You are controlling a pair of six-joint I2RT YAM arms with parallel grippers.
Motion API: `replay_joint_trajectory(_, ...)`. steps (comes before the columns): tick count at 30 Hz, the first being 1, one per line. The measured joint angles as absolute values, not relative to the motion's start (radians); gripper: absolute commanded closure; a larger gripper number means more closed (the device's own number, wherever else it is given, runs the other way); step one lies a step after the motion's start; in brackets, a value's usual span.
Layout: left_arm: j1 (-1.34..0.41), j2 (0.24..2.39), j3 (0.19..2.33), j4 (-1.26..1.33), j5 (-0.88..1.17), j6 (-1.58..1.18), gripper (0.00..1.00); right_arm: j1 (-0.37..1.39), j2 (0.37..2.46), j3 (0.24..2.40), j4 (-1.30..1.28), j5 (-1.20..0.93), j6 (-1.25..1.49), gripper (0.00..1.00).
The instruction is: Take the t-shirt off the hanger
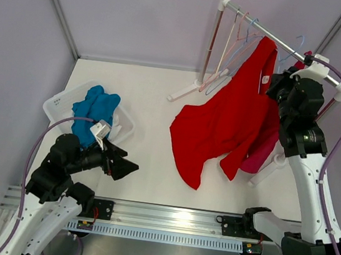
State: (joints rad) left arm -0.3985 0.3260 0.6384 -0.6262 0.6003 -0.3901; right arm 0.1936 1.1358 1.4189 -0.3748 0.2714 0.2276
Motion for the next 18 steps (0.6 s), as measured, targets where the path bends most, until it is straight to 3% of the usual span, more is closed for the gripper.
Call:
replay_joint_trajectory(8,-0.398,0.353,0.659,-0.562,0.614,-0.421,0.01,0.194,1.050,1.377,-0.315,0.271,0.234,1.00)
replay_joint_trajectory(18,-0.450,0.433,0.664,-0.445,0.670,-0.498,0.01,0.193,0.776,1.021,-0.327,0.240,0.387,1.00)
